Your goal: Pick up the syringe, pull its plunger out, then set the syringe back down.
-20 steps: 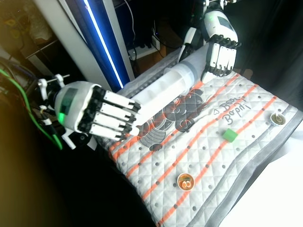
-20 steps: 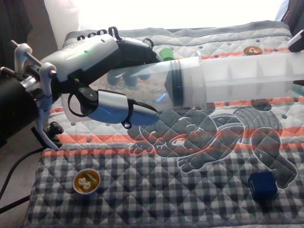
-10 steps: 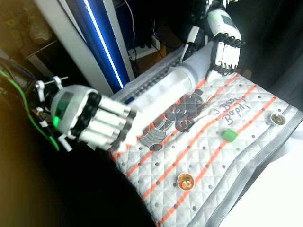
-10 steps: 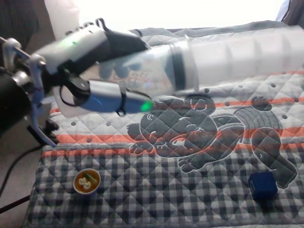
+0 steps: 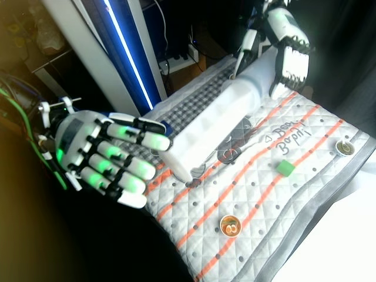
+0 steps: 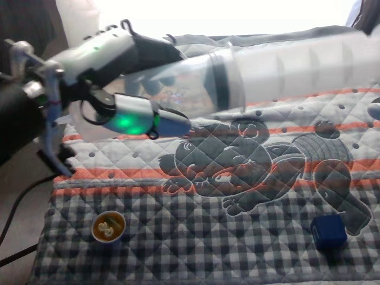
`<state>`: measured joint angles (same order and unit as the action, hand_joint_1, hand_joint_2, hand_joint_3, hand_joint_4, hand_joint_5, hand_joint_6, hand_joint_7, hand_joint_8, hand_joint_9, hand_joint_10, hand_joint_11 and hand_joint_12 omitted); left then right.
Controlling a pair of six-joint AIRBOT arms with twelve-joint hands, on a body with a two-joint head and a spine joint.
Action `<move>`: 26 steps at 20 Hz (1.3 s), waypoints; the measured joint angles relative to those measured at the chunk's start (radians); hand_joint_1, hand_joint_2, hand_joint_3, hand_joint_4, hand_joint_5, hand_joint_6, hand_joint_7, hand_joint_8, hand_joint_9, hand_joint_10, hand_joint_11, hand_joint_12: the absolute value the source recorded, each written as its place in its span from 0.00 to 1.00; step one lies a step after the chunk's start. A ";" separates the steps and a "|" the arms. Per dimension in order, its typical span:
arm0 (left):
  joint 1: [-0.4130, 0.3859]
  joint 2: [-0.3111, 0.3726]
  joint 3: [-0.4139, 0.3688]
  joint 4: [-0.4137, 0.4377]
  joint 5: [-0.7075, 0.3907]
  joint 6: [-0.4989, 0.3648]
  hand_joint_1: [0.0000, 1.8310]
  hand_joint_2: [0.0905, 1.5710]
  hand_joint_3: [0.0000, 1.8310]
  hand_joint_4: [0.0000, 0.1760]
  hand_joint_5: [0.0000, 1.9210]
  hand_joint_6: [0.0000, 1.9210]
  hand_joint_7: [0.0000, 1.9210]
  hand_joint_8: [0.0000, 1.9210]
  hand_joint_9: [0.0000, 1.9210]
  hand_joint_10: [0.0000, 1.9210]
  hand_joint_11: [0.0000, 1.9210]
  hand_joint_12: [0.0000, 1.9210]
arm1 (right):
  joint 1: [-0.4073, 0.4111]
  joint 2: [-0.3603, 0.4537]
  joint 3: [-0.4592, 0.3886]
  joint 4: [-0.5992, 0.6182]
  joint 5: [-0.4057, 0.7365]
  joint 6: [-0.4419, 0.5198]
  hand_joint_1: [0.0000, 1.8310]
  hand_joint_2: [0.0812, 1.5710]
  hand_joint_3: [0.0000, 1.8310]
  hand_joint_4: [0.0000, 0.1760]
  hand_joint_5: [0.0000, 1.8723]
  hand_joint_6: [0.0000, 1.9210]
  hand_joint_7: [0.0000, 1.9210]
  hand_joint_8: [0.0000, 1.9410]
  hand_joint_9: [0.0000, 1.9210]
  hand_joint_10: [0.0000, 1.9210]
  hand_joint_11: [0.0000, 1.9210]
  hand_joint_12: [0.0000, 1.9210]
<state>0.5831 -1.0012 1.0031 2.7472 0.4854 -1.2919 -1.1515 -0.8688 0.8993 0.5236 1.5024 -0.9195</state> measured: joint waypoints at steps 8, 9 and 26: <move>-0.020 -0.147 0.132 0.047 -0.292 -0.010 0.67 0.73 0.00 0.00 0.48 0.47 0.45 0.72 0.35 0.72 0.27 0.92 | 0.000 0.000 0.000 -0.016 0.000 0.000 0.47 0.53 0.01 0.46 0.07 0.00 0.00 0.00 0.03 0.00 0.00 0.47; -0.020 -0.156 0.145 0.049 -0.311 -0.011 0.67 0.72 0.00 0.00 0.49 0.48 0.46 0.68 0.37 0.64 0.27 0.87 | 0.000 0.000 0.000 -0.021 0.001 0.000 0.47 0.54 0.01 0.38 0.06 0.00 0.00 0.00 0.03 0.00 0.00 0.47; 0.060 -0.006 -0.050 -0.027 0.008 -0.026 0.29 0.68 0.00 0.21 0.01 0.00 0.03 0.01 0.06 0.01 0.00 0.41 | 0.000 0.000 -0.019 -0.038 0.039 0.000 0.47 0.55 0.00 0.40 0.06 0.00 0.00 0.00 0.02 0.00 0.00 0.46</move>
<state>0.6434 -1.0073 0.9535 2.7205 0.4934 -1.3178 -1.1515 -0.8688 0.8806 0.4854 1.5414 -0.9192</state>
